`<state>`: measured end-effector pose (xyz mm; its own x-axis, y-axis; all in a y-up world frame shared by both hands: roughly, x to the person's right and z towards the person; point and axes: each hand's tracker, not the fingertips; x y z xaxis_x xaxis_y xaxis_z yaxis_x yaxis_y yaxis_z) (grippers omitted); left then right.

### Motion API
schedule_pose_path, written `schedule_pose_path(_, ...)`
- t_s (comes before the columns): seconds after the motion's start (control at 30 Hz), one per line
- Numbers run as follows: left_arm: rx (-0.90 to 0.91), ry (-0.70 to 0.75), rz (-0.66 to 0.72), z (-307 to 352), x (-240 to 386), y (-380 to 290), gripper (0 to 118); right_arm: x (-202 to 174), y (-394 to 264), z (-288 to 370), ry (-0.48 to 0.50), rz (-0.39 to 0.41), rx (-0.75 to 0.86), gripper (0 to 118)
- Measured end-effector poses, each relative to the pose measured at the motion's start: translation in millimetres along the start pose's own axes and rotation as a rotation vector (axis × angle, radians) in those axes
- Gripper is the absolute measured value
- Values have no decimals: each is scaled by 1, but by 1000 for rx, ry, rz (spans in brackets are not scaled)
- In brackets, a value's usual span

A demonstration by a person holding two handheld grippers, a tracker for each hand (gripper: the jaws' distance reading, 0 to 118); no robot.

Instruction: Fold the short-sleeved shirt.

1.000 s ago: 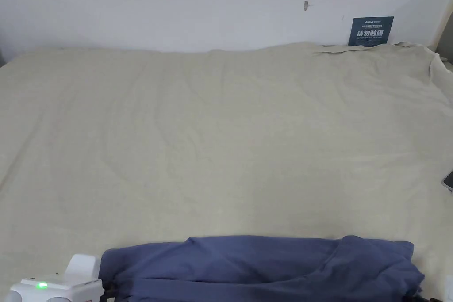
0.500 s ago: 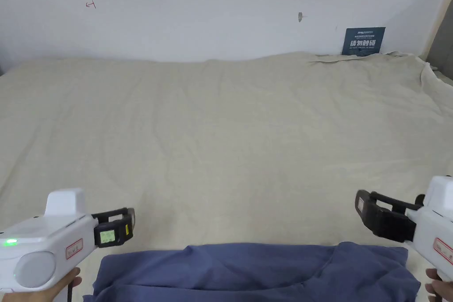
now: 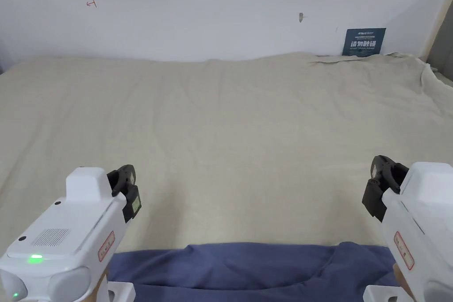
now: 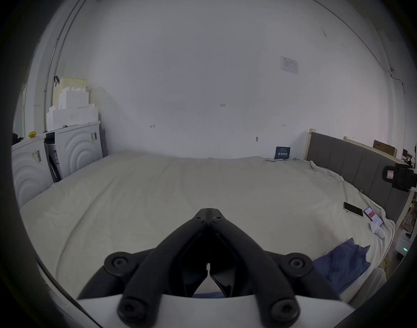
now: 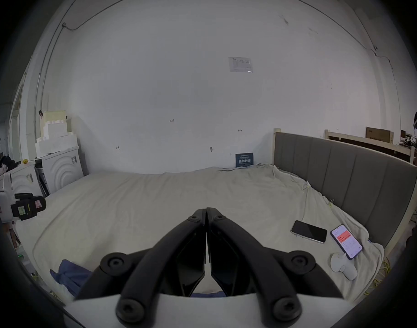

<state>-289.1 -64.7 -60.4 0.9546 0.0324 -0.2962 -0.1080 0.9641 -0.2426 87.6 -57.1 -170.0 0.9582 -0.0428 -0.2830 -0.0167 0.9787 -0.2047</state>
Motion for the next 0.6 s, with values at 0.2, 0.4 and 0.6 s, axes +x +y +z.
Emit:
schedule_pose_path(0.2, -70, -33, 8, -8, -10, 3, 0, -1, 3, -1, 2, 1, -4, 0)
schedule_pose_path(0.4, -301, -186, 299, -31, -73, 1, 0, 1, 6, -1, 5, -5, -25, 0)
schedule_pose_path(0.6, -540, -229, 412, -54, -133, -23, 32, 6, 4, -3, 4, -10, -53, 0)
